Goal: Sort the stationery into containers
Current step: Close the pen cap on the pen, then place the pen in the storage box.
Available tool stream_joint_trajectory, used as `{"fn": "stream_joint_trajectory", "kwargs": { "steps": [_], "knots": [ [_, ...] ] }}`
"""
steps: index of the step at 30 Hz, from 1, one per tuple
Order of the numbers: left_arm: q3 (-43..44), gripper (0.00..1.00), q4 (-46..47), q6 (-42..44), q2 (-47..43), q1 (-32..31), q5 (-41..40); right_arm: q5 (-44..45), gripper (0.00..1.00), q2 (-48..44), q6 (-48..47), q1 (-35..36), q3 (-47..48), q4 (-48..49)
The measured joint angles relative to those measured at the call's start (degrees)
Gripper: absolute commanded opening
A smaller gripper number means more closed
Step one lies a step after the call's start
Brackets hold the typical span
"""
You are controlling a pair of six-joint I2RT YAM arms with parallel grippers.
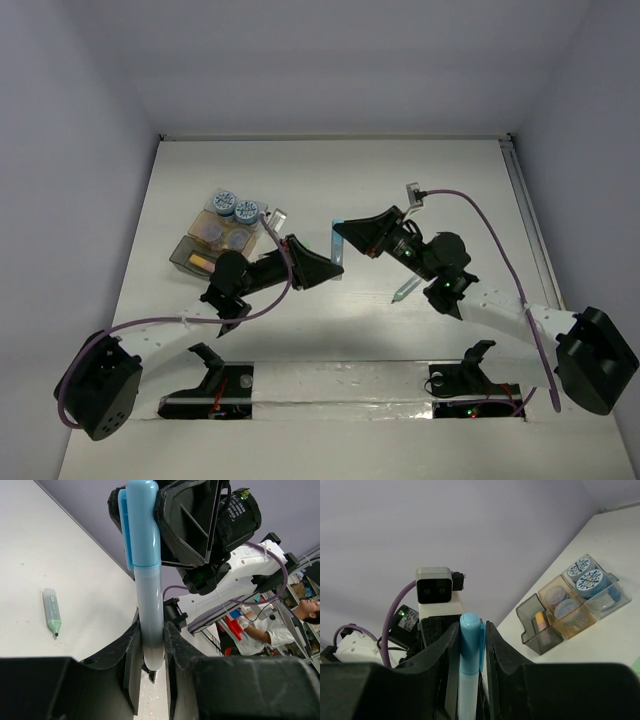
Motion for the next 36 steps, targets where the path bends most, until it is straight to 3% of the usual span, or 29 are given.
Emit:
{"fn": "stream_joint_trajectory", "kwargs": {
  "steps": [23, 24, 25, 28, 31, 36],
  "knots": [
    [6.27, 0.00, -6.62, -0.04, -0.35, 7.17, 13.05, 9.51, 0.00, -0.35, -2.51, 4.59, -1.38, 3.96],
    [6.27, 0.00, -6.43, -0.22, -0.35, 7.19, 13.03, 10.38, 0.09, -0.68, -2.25, 4.70, -1.36, 3.63],
    [6.27, 0.00, -6.36, -0.39, -0.37, 7.28, 13.03, 11.19, 0.42, -1.05, -2.05, 5.01, -1.22, 3.23],
    [6.23, 0.00, -3.15, -0.85, -0.50, 8.24, 7.65, 12.22, 0.81, -3.98, -0.96, 7.02, -1.81, -3.89],
    [4.17, 0.00, -0.52, -0.96, -1.75, 10.43, 2.69, 15.15, 0.89, -6.45, 0.07, 8.85, -2.58, -11.89],
    [-1.75, 0.00, -2.16, -1.95, -6.45, 16.20, -7.93, 17.75, 0.91, -12.92, -0.35, 9.75, -5.01, -25.18]
  ]
}}
